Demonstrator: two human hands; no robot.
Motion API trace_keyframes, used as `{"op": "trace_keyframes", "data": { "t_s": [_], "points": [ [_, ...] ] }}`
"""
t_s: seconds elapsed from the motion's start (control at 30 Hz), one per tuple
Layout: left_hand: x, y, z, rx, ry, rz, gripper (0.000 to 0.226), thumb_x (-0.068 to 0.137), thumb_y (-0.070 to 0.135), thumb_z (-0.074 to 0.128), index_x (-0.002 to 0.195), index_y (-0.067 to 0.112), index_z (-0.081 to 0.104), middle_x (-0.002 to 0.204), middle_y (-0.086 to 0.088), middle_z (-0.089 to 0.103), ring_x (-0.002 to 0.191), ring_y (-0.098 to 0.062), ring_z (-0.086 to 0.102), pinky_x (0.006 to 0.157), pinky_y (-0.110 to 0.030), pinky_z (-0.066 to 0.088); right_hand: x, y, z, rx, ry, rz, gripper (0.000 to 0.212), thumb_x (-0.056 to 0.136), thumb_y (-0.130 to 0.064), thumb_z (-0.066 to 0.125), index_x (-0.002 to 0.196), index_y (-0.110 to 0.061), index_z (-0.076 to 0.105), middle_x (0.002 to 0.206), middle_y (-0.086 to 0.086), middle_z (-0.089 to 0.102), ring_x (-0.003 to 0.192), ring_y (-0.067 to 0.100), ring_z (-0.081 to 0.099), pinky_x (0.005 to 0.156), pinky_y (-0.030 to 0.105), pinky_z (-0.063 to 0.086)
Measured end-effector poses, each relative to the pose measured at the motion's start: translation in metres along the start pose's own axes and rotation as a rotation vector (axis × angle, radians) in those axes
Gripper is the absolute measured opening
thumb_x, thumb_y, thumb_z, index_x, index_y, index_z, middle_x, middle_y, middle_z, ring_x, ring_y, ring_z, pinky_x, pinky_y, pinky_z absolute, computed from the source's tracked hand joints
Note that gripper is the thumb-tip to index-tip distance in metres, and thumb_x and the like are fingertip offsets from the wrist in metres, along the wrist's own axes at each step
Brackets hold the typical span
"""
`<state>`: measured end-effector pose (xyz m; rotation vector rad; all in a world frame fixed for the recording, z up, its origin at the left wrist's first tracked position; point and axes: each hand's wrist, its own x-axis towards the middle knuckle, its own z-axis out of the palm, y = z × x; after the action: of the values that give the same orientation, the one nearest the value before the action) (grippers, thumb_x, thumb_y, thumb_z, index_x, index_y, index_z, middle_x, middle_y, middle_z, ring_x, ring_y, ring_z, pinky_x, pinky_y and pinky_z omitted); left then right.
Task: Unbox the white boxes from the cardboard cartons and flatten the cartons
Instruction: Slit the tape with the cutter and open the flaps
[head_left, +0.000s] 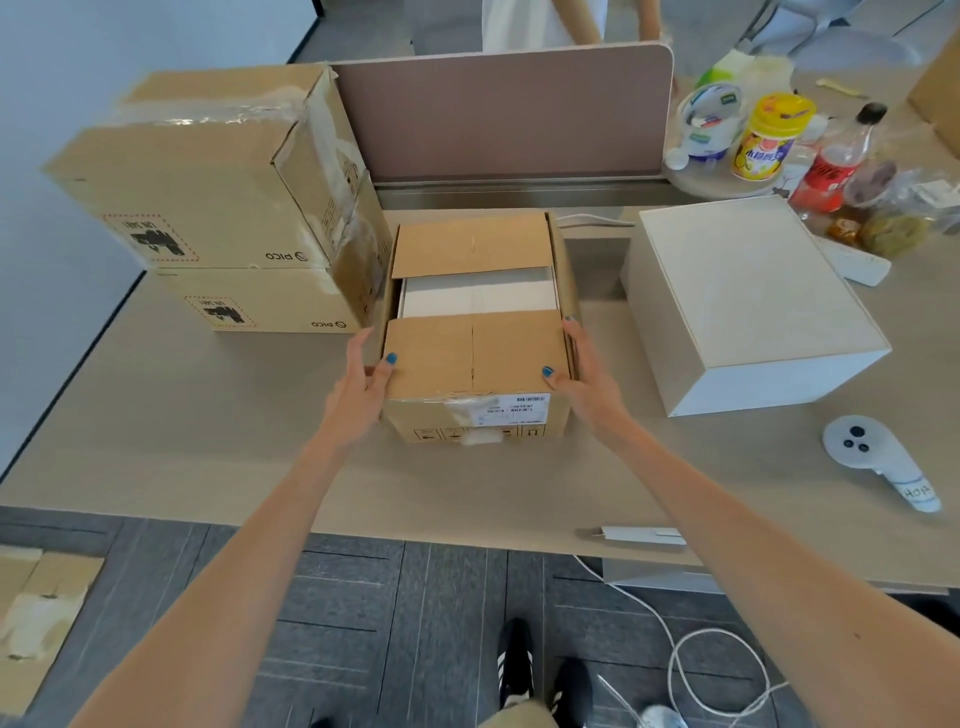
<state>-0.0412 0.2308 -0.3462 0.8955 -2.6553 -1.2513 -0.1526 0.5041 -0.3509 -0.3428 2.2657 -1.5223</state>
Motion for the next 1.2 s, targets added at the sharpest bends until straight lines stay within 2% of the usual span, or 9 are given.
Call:
{"op": "trace_keyframes", "data": {
  "t_s": [0.2, 0.47, 0.63, 0.8, 0.9, 0.97, 1.03, 1.1, 1.2],
  "points": [
    [0.0, 0.007, -0.012, 0.266, -0.034, 0.015, 0.048, 0.103, 0.049, 0.035, 0.146, 0.044, 0.015, 0.115, -0.01, 0.057, 0.097, -0.031, 0.058, 0.085, -0.048, 0.047, 0.004, -0.009, -0.001, -0.424, 0.12, -0.11, 0.071, 0.086, -0.023, 0.061, 0.147, -0.026, 0.025, 0.155, -0.01, 0.022, 0.14, 0.015, 0.021, 0.108, 0.044, 0.032],
    [0.018, 0.025, -0.019, 0.536, -0.039, 0.202, 0.051, 0.102, 0.04, 0.044, 0.149, 0.027, 0.03, 0.158, -0.004, 0.025, 0.144, -0.031, 0.022, 0.108, -0.054, 0.032, 0.029, -0.035, 0.002, -0.773, -0.024, -0.253, 0.066, 0.089, -0.026, 0.055, 0.148, -0.016, 0.026, 0.158, 0.001, 0.021, 0.147, 0.017, 0.01, 0.12, 0.037, 0.01],
    [0.032, 0.023, -0.013, 0.662, -0.02, 0.322, 0.056, 0.103, 0.044, 0.039, 0.153, 0.023, 0.03, 0.162, 0.002, 0.02, 0.151, -0.022, 0.007, 0.121, -0.045, 0.009, 0.038, -0.044, 0.004, -0.818, -0.002, -0.253, 0.059, 0.087, -0.027, 0.057, 0.14, -0.012, 0.036, 0.142, 0.003, 0.04, 0.136, 0.02, 0.031, 0.119, 0.037, 0.011],
    [0.036, 0.042, -0.013, 0.598, 0.027, 0.407, 0.047, 0.1, 0.041, 0.05, 0.142, 0.02, 0.045, 0.142, -0.002, 0.047, 0.134, -0.027, 0.037, 0.116, -0.04, 0.013, 0.042, -0.056, 0.003, -0.813, 0.047, -0.278, 0.057, 0.085, -0.025, 0.061, 0.137, -0.015, 0.04, 0.134, 0.002, 0.044, 0.127, 0.021, 0.038, 0.115, 0.034, 0.018],
    [0.035, 0.061, -0.03, 0.503, 0.125, 0.529, 0.026, 0.095, 0.027, 0.062, 0.119, 0.019, 0.058, 0.119, 0.0, 0.059, 0.112, -0.024, 0.054, 0.105, -0.037, 0.029, 0.041, -0.075, -0.004, -0.77, 0.159, -0.364, 0.04, 0.085, -0.023, 0.063, 0.124, -0.019, 0.052, 0.119, 0.001, 0.05, 0.109, 0.02, 0.048, 0.096, 0.032, 0.033],
    [0.029, 0.074, -0.047, 0.316, 0.047, 0.533, 0.009, 0.096, 0.017, 0.062, 0.105, 0.016, 0.061, 0.105, 0.001, 0.063, 0.095, -0.017, 0.058, 0.09, -0.034, 0.045, 0.037, -0.09, -0.01, -0.688, 0.183, -0.408, 0.02, 0.089, -0.022, 0.06, 0.109, -0.022, 0.06, 0.106, -0.003, 0.055, 0.095, 0.016, 0.052, 0.083, 0.029, 0.037],
    [0.019, 0.087, -0.063, 0.157, -0.072, 0.461, 0.008, 0.099, 0.017, 0.056, 0.099, 0.01, 0.061, 0.094, -0.005, 0.065, 0.081, -0.012, 0.055, 0.073, -0.023, 0.044, 0.032, -0.104, -0.016, -0.584, 0.131, -0.39, 0.007, 0.093, -0.025, 0.055, 0.092, -0.024, 0.062, 0.093, -0.008, 0.058, 0.084, 0.012, 0.053, 0.069, 0.028, 0.04],
    [0.009, 0.096, -0.078, 0.16, -0.159, 0.42, 0.021, 0.103, 0.022, 0.05, 0.098, 0.006, 0.063, 0.081, -0.008, 0.061, 0.066, -0.006, 0.048, 0.059, -0.016, 0.033, 0.027, -0.115, -0.02, -0.553, 0.035, -0.366, 0.019, 0.095, -0.031, 0.051, 0.08, -0.025, 0.06, 0.076, -0.011, 0.057, 0.072, 0.011, 0.052, 0.06, 0.026, 0.037],
    [-0.006, 0.105, -0.093, 0.185, -0.329, 0.325, 0.03, 0.104, 0.03, 0.045, 0.102, 0.009, 0.068, 0.081, 0.005, 0.063, 0.066, 0.004, 0.052, 0.063, -0.014, 0.035, 0.018, -0.127, -0.024, -0.458, -0.217, -0.272, 0.029, 0.096, -0.035, 0.052, 0.08, -0.017, 0.068, 0.067, -0.001, 0.056, 0.061, 0.014, 0.044, 0.059, 0.031, 0.034]
  ]
}}
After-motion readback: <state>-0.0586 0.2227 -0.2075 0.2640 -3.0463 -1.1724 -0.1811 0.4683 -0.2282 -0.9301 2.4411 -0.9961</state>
